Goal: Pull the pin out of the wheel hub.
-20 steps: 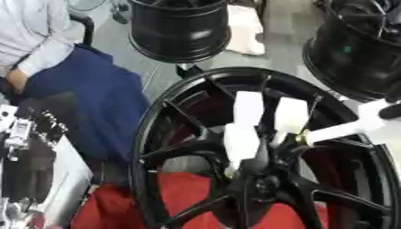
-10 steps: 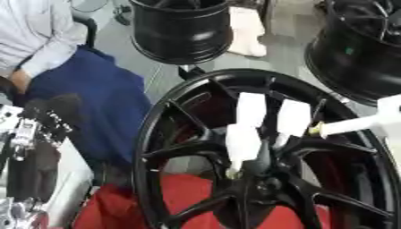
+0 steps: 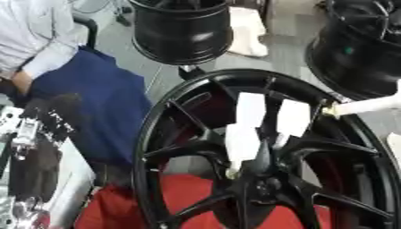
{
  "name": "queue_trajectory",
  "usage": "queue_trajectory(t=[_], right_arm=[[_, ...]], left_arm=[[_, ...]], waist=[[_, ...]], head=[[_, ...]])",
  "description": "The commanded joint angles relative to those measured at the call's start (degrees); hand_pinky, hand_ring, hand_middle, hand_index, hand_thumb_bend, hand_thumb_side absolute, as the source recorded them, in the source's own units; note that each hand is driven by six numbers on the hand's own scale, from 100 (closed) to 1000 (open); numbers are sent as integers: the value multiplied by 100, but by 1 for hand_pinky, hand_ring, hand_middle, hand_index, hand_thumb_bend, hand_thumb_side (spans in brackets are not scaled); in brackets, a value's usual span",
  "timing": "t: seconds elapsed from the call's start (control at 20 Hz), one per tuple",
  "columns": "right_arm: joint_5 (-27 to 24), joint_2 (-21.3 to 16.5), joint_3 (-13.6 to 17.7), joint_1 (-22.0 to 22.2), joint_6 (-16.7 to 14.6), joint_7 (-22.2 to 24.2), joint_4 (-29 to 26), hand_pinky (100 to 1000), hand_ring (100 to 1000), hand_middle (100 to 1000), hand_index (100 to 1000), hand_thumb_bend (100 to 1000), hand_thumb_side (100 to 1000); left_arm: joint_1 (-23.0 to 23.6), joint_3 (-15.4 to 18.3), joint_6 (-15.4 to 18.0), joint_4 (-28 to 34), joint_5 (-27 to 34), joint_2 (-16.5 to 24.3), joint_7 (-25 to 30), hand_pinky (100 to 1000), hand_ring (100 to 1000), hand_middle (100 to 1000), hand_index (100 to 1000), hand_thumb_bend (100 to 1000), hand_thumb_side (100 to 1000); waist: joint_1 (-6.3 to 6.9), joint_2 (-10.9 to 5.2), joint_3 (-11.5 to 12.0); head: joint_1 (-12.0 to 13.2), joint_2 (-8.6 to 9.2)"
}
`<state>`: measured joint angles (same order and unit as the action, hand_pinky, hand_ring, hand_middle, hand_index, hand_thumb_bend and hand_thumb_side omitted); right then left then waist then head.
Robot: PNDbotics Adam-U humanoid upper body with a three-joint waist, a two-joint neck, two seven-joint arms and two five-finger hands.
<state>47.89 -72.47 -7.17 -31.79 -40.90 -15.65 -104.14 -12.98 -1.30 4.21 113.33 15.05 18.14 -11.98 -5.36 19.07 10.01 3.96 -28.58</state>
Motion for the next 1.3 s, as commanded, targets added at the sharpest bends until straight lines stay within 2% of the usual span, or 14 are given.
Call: queue_trajectory(t=[0.05,0.15,0.25,0.4,0.55,0.85,1.05,1.15,1.25,1.3], right_arm=[[19,-306,312,76,127,-118,143,635,651,351,495,367,100],[7,-319,448,192,211,-202,225,635,651,351,495,365,100],[-45,-237,588,333,291,-303,339,635,645,349,494,346,100],[-266,-12,966,620,522,-480,709,634,632,348,494,327,100],[-447,155,1354,937,761,-676,1096,632,622,346,491,312,100],[-391,574,2133,1606,1240,-1032,1812,635,613,347,491,298,100],[-103,872,2659,2069,1563,-849,2208,655,628,381,515,327,100],[54,1026,2921,2270,1724,-696,2405,683,655,432,560,356,100],[213,1188,3190,2458,1891,-531,2637,737,737,568,681,381,100],[295,1249,3292,2553,1975,-447,2767,780,797,692,777,393,100]], left_arm=[[-3,60,8,126,-3,46,-25,773,864,744,724,168,793],[-3,62,8,126,-5,41,-31,773,864,744,724,168,793],[16,87,13,126,-12,26,-51,772,865,744,724,165,796],[69,141,27,126,-46,15,-111,772,866,744,723,162,797],[96,168,43,126,-67,2,-150,772,871,745,723,160,796],[122,222,82,126,-89,-8,-218,771,871,745,723,158,793],[132,242,93,126,-100,-15,-251,771,872,745,723,157,792],[114,249,101,126,-105,-19,-262,771,872,745,723,158,790],[103,259,109,126,-108,-20,-275,771,872,745,723,158,790],[96,262,113,126,-108,-18,-280,771,873,745,724,159,788]], waist=[[46,-93,-40],[56,-85,-57],[112,-62,-149],[211,-32,-329],[309,-35,-467],[460,-48,-643],[513,-39,-709],[523,-31,-699],[534,-21,-673],[536,-16,-652]], head=[[9,-21],[-7,-54],[-83,-190],[-101,-339],[-66,-409],[20,-335],[99,-247],[98,-245],[70,-231],[47,-225]])
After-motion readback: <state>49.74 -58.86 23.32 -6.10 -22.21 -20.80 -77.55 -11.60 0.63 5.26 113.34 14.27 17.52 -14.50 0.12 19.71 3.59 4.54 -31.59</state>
